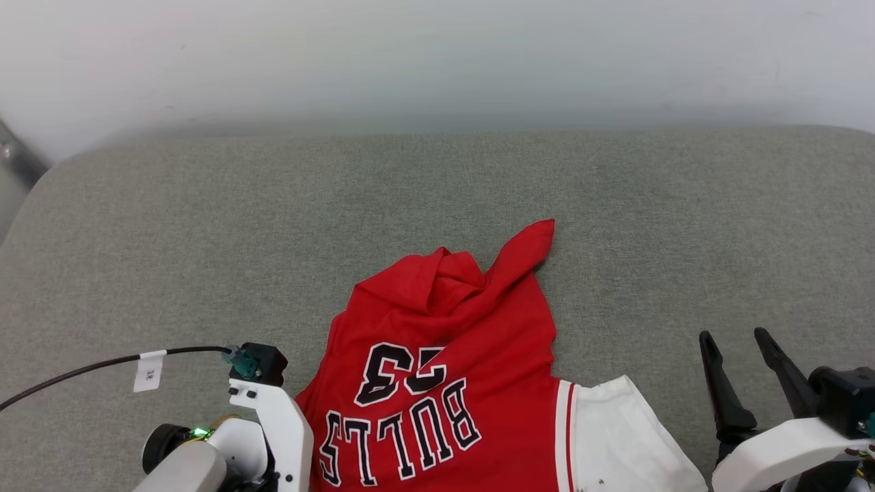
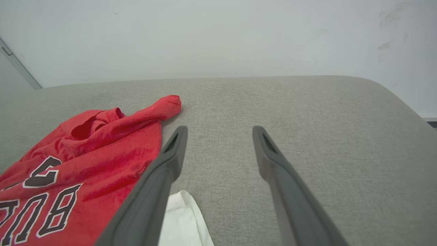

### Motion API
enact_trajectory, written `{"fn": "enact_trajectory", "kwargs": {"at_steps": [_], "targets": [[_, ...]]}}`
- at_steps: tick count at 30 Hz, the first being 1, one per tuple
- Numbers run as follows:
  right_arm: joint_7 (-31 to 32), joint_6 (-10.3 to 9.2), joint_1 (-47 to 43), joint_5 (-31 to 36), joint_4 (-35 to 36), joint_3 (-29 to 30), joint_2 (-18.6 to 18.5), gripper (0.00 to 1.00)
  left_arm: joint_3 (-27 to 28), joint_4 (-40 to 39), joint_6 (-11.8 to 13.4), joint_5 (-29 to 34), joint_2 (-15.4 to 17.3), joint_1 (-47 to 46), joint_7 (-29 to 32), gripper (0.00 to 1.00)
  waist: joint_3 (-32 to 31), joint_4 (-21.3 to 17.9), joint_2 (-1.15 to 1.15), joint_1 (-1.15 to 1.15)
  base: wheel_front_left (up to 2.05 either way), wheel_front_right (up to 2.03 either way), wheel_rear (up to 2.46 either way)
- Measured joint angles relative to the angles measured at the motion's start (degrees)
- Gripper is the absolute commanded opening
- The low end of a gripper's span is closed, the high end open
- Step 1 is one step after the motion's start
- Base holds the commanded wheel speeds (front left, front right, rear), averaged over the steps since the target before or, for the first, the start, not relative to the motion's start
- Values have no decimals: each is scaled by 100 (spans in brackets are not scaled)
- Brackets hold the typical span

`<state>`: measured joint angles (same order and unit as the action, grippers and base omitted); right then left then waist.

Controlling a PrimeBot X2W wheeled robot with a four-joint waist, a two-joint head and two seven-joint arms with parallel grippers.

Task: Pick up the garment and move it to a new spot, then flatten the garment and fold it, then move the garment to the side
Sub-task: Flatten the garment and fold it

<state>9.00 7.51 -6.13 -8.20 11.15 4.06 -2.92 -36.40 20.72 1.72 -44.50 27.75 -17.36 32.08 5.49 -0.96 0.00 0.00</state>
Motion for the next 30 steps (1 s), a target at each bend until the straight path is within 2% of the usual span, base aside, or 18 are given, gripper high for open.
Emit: {"fn": "enact_trajectory", "kwargs": {"at_steps": [4,7,10,14,20,28,29,30], "targets": [[-16,0,-9,-18,-83,45,-1,100,57,-187,218,238,-65,7,-509,0,-125,3,0,0,0,0,0],[-15,0,-36,-24,-116,89,-1,100,159,-533,392,488,76,-92,-812,0,-236,32,0,0,0,0,0],[-14,0,-38,-24,-125,94,0,100,154,-1063,538,773,181,-234,-968,0,-351,56,0,0,0,0,0],[-5,0,-94,-25,-118,109,0,100,-135,-1834,580,1049,144,-278,-916,0,-468,69,0,0,0,0,0],[11,0,-123,-35,-101,138,0,100,-1012,-2287,313,1138,-328,26,-594,0,-500,78,0,0,0,0,0],[11,0,-103,-41,-86,82,0,100,-1876,-1701,-94,1038,-873,441,-378,0,-404,63,0,0,0,0,0],[11,0,-84,-41,-86,76,0,100,-1906,-1624,-110,1040,-902,454,-417,25,-385,61,0,0,0,0,0],[10,0,-70,-41,-81,74,0,100,-1906,-1557,-120,1059,-929,453,-498,100,-368,64,0,0,0,0,0]]}}
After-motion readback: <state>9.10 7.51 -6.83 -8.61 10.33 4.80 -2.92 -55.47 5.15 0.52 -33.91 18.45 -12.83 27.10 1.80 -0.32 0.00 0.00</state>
